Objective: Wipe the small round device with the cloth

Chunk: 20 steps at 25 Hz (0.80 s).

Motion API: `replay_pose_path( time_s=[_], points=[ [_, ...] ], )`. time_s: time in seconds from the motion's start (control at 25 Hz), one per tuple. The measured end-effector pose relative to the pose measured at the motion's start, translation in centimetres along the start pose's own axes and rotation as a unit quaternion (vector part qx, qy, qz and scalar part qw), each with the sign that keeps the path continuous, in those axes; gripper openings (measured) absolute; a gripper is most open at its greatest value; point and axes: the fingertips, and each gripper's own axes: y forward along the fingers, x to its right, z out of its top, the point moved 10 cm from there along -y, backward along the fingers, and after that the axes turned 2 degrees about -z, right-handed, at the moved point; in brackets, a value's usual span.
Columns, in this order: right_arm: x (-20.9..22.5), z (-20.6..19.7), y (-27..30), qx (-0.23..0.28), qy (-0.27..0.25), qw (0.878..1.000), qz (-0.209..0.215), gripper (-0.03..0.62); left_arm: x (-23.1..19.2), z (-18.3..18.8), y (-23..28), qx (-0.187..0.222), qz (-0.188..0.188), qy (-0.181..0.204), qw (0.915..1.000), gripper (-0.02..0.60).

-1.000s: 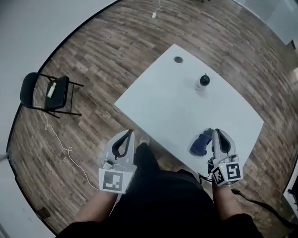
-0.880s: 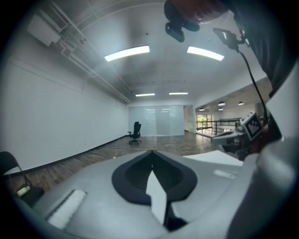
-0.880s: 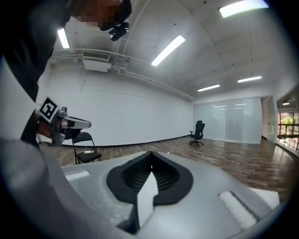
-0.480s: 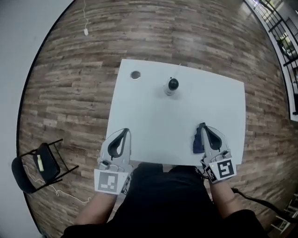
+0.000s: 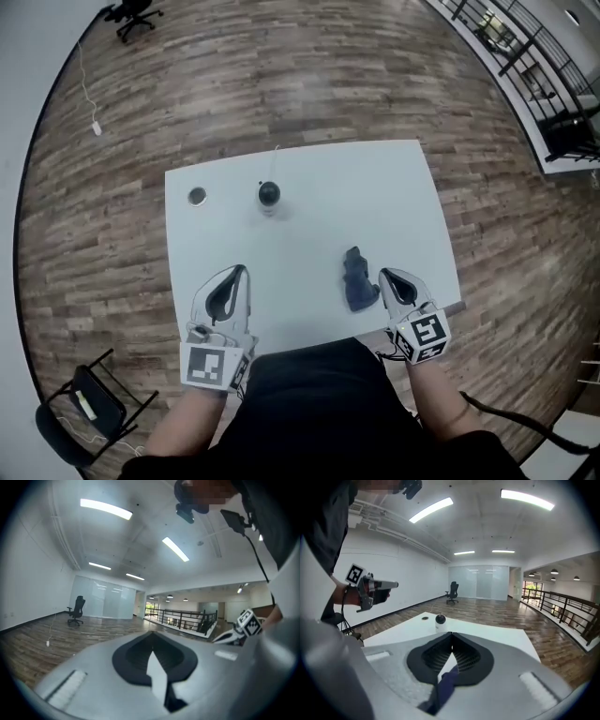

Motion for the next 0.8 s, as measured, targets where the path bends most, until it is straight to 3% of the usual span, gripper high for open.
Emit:
replay_pose_path(
  time_s=[0.08,0.16,0.28,0.44,0.56,0.68,0.8],
  points=[
    [-0.2,-2.2,1.3,-0.029,-0.001,0.999,0.013,0.009,0.6,0.8,0.2,0.004,-0.004,0.013,0.9999,0.006],
    [-0.7,-4.8,2.8,-0.072,-0.005,0.997,0.036,0.218,0.9,1.5,0.0,-0.003,0.005,0.028,0.9996,0.006],
    [-1.0,-8.7,4.6,-0.134,-0.021,0.989,0.060,0.319,1.3,1.9,-0.6,-0.023,0.028,0.032,0.9988,0.006],
    [-1.3,-12.6,7.3,-0.186,-0.024,0.980,0.061,0.322,1.5,2.4,-1.6,-0.049,0.068,0.038,0.9957,0.006],
    [-1.8,-13.7,8.8,-0.204,-0.058,0.976,0.055,0.322,1.3,2.7,-2.8,-0.062,0.095,0.037,0.9929,0.006],
    [-2.2,-14.3,10.5,-0.226,-0.053,0.970,0.065,0.313,0.4,2.0,-4.0,-0.076,0.117,0.027,0.9898,0.006],
    [-2.5,-14.3,11.4,-0.237,-0.045,0.967,0.085,0.211,-0.4,1.7,-4.8,-0.078,0.124,0.020,0.9890,0.006]
  ],
)
